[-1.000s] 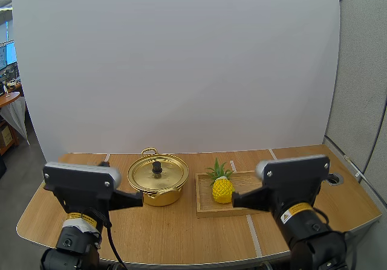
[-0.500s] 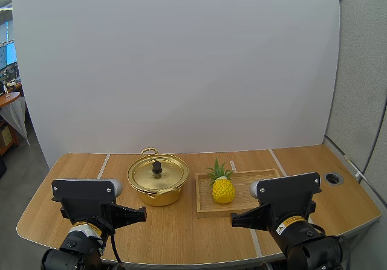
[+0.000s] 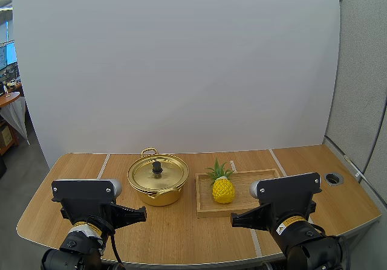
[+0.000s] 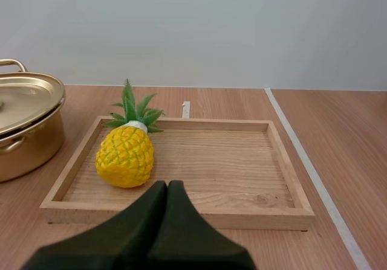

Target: Open the pot, put the grape inside, and close it

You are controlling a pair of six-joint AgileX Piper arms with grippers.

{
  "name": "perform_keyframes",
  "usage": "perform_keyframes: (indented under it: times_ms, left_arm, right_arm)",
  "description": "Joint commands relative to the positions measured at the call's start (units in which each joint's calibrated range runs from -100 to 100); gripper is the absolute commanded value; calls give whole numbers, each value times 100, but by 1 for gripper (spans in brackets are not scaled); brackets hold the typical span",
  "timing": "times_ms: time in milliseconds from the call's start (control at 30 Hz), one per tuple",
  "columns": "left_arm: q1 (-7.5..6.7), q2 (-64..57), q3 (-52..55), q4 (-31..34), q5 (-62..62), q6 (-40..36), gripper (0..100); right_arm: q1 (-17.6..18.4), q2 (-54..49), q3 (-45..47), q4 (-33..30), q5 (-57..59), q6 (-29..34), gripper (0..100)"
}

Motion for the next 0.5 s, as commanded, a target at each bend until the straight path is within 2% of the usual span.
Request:
perform_keyframes:
  times_ms: [0,467]
  left_arm:
    - [-10,-25,0,0,-40,-63,0]
    - [-10,-25,0,0,-126,-63,0]
  right_arm:
    - [-21,-34,0,-46,-17,-16,0]
    - [-21,-34,0,-46,-19,-16,0]
